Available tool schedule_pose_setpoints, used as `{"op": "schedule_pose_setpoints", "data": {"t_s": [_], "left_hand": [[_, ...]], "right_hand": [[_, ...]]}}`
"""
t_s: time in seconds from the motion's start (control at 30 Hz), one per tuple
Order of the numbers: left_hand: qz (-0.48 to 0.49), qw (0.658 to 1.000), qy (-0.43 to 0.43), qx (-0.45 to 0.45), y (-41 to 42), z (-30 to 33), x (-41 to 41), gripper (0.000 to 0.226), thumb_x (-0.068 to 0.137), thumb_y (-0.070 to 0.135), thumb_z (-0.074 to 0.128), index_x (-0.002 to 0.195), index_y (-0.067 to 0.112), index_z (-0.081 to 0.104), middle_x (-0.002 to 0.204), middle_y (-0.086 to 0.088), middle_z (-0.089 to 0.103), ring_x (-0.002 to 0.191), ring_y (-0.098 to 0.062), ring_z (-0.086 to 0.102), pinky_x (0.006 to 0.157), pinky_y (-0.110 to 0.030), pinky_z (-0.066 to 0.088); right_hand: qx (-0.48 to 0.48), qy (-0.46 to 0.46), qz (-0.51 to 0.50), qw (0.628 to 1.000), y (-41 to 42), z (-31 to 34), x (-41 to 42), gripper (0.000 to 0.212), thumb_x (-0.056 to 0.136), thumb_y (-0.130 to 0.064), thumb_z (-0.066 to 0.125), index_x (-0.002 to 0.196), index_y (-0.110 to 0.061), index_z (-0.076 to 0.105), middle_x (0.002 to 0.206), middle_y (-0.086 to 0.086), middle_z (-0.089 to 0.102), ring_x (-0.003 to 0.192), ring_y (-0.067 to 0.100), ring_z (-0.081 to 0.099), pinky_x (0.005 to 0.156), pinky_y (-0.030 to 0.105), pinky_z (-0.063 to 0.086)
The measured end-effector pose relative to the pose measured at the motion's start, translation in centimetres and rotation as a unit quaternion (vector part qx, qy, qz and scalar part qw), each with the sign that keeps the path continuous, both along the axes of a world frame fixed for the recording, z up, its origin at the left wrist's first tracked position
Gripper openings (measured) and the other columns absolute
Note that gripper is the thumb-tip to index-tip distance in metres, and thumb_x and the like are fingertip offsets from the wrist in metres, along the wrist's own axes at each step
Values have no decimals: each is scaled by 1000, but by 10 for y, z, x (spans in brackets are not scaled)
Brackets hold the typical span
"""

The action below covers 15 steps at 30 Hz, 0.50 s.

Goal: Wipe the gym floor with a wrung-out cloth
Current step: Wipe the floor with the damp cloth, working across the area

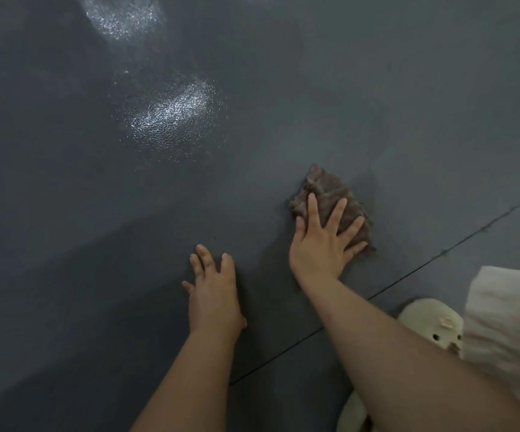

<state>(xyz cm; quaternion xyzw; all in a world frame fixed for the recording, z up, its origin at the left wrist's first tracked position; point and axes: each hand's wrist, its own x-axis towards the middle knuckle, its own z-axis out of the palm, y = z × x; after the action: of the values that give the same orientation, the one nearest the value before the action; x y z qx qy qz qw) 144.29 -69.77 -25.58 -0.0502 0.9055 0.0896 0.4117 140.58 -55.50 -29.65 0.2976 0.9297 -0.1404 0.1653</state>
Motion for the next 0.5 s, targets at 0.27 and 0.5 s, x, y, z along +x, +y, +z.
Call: {"op": "schedule_pose_setpoints", "data": {"t_s": [0.27, 0.5], "left_hand": [[7, 1000, -1, -4, 0, -3, -1, 103, 72, 23, 81, 145, 15, 9, 151, -20, -26, 143, -36, -15, 114, -52, 14], [5, 1000, 6, -1, 0, -3, -1, 105, 71, 23, 82, 145, 14, 8, 151, -22, -25, 143, -37, -14, 113, -53, 15]], "right_hand": [[23, 22, 25, 999, 94, -1, -106, 51, 97, -54, 26, 146, -49, 12, 159, -1, -11, 142, 42, -14, 106, 70, -5], [21, 32, -14, 999, 109, -3, -87, 48, 101, -46, 23, 147, -47, 11, 160, -2, -9, 142, 40, -14, 109, 66, -5]]}}
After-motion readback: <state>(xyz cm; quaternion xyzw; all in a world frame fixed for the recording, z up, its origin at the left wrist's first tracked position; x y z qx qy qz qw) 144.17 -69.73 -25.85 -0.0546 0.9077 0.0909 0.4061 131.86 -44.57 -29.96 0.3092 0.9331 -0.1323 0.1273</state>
